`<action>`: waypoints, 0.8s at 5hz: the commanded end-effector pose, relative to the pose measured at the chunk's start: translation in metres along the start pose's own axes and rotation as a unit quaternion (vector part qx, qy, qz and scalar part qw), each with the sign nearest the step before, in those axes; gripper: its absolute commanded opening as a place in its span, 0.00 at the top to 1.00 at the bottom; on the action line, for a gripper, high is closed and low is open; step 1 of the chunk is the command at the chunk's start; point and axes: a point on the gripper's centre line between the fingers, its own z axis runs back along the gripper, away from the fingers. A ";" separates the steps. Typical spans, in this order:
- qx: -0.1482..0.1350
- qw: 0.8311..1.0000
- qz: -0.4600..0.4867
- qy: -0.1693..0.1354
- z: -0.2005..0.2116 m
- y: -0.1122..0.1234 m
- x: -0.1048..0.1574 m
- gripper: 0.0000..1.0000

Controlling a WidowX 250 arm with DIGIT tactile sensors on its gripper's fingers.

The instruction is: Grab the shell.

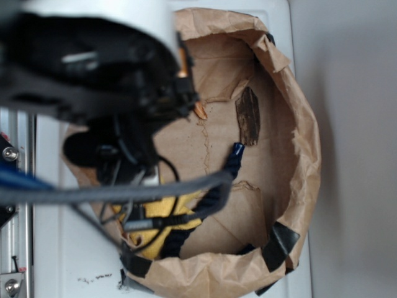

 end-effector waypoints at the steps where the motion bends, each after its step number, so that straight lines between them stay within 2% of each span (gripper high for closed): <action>1: 0.002 1.000 0.001 -0.017 0.009 0.001 0.004 0.00; 2: 0.002 1.000 0.001 -0.017 0.009 0.001 0.004 0.00; 3: -0.035 0.993 -0.107 -0.019 -0.013 0.015 0.022 0.00; 4: -0.031 0.980 -0.196 -0.020 -0.024 0.024 0.027 0.00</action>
